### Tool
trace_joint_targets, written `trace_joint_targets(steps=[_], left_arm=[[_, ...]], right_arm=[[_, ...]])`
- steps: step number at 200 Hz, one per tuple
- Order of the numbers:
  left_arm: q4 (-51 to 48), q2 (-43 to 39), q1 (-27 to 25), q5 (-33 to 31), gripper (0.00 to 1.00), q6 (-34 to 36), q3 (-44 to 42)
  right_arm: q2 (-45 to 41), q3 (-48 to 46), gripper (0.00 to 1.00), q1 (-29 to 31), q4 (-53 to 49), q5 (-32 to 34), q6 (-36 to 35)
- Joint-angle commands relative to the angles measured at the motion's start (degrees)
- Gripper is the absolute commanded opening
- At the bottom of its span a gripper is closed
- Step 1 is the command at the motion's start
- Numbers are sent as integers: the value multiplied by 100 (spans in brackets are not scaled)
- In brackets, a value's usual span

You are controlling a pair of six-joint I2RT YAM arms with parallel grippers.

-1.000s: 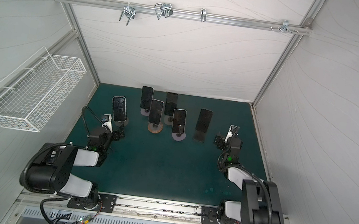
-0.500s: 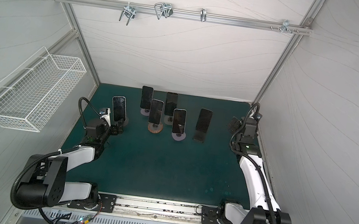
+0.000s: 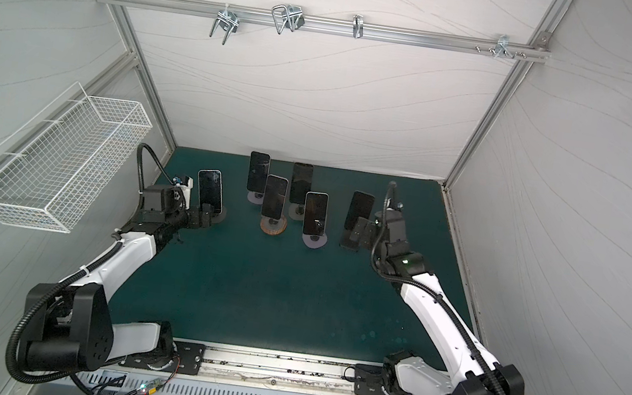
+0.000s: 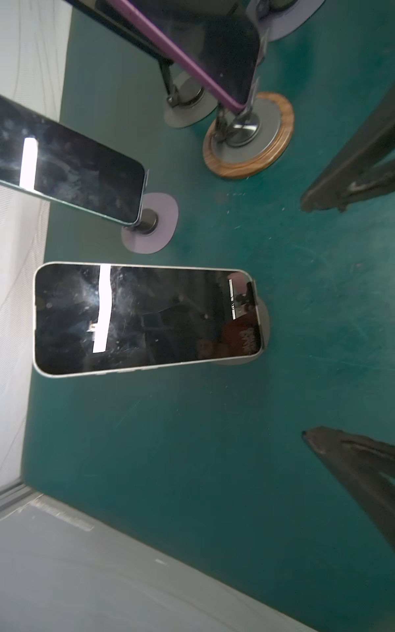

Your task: Remove the phone from the phone stand

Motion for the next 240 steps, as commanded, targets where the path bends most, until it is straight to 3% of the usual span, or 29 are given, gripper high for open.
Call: trace_joint_targets(steps=[1,57,99,178,240], left_arm=[[-1114,134,14,342,100,91,886],[-2877,1148,4,366,100,-467,2872],[-3435,1931,-19,47,100,-912,3979],[-3644,3068,-810,-1829,100,-1068,5261],[-4066,3837,-822,-2102,100,-1494,6081]], right_arm=[[-212,-364,99,665,243,704,125],[118,-1120,99,2172,807,1345,210],[400,-1576,99,2849,1211,1517,370],[879,-1413,99,3035,1260,1732,384],[781,-1523,99,3083,1360,1789,370]])
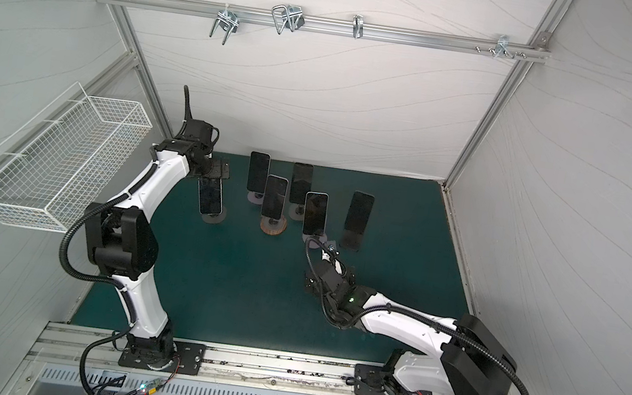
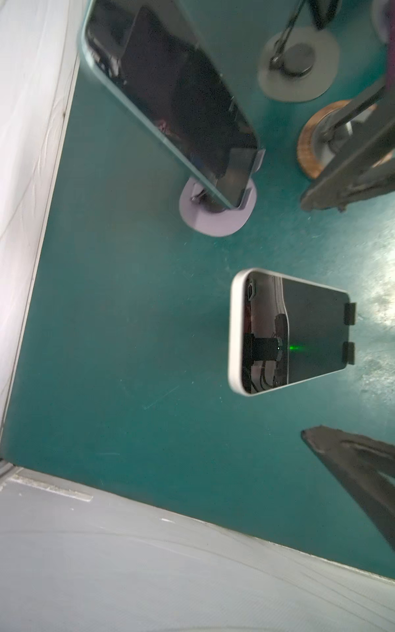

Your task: Remove the phone from the phone stand

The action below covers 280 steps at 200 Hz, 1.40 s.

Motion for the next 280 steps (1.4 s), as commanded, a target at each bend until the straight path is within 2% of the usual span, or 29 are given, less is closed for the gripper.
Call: trace_joint_targets(steps=[1,39,56,86,111,180,193,223,280], left_arm=[[-224,201,29,-229,100,-249,364],[-215,518,29,16,100,-212,658],[-238,647,29,-18,96,-224,790],[-304,828,28,-305,94,-359,874],[-424,974,29,-138,95,-369,951],[-572,1269,31,-71,86,-379,941],[-569,1280,38,-86,84,-371,945],[-581,1169,28,-207,72,-386,958],[-648,861,35,-405,68,-386,928]], right_arm=[[-64,-5,99,49,81,156,129],[-13,70,99,79,-3,216,134],[-60,45,99,151,5,339,152],[-124,-3,99,188,26,384,159],[-147,-10,99,236,-3,535,214],[-5,-90,99,329,-21,826,294],[-11,-33,99,334,-81,855,315],[-35,-30,99,355,-164,892,326],[-139,-13,99,351,-150,842,328]])
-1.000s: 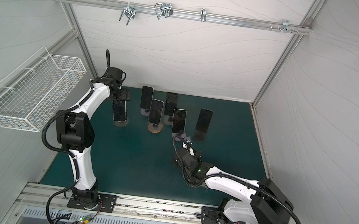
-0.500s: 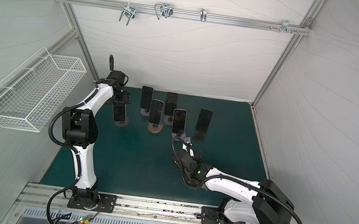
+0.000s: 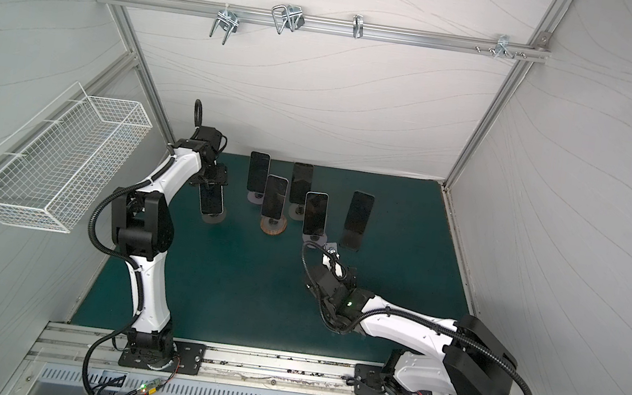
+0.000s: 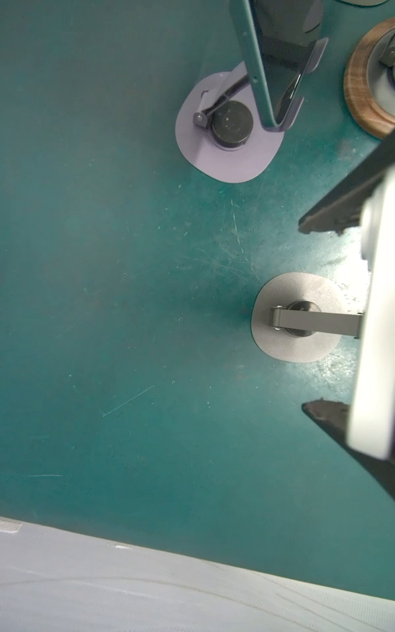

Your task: Remove the phone from the phone stand

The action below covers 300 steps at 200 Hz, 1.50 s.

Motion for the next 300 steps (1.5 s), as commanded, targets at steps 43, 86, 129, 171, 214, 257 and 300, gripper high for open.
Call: trace_joint_targets(steps=[43,86,129,171,214,257,300], left_arm=[[-166,-779,3,-54,62,-33,148],[-333,-1252,-3,330,62,-59,11],[-954,-1586,-1,861,63,-69,-37],[-1243,-2094,-3,1505,63,-141,-548],[-1418,-2490,-7,2344,63,-285,-1082],[-1236,-2907,-3,2767,62,-323,-1621],[-1142,-3107,-16,3274,59,-282,-2158]], right_arm=[[14,121,99,45,-61,32,18],[121,207,99,47,-45,-70,-96],[321,394,99,56,-64,-155,-332],[385,529,99,238,106,-300,-819],[911,1053,99,916,399,-169,-1930],[1626,1952,99,1594,394,81,-2633],[1221,1679,99,1637,1082,58,-2912]])
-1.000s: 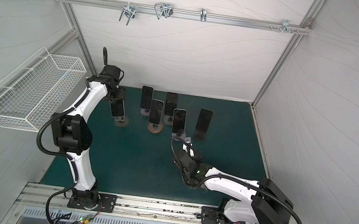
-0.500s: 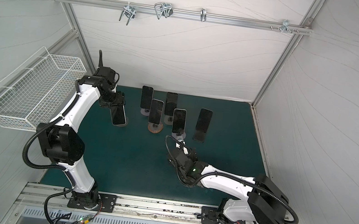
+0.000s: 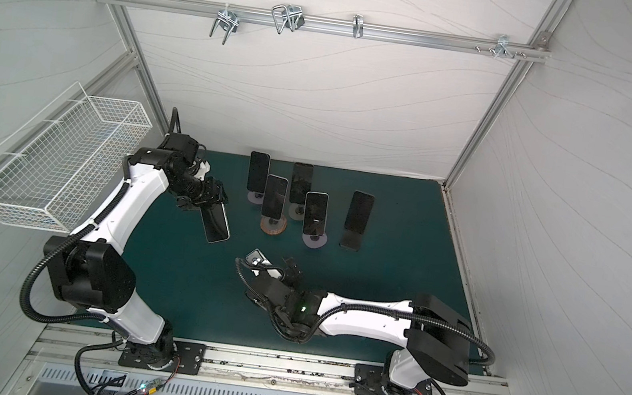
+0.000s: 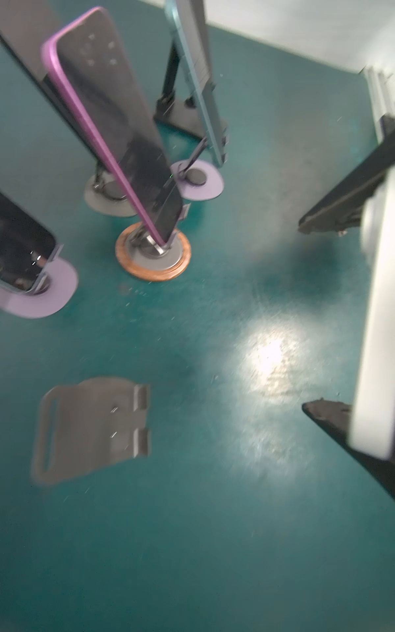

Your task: Remove the phone from the phone stand

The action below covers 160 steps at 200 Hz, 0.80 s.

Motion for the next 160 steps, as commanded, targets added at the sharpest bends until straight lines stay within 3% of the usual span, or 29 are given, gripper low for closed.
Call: trace_joint_targets(steps=[1,57,116,160], left_arm=[[111,-213,-19,474,59,-24,-174],[138,-440,-505,392,58,394,-724],[232,-755,-1851,-226,58,955,-1131],[581,-1011,-3018,-657,59,1541,-1549]], right_arm=[[-359,-188,99,-4,501,196,-393],[-1264,-778,99,-578,550,567,-259],[-2482,-1787,99,-1956,432,313,431],[-3013,-2332,99,-2573,241,218,875]])
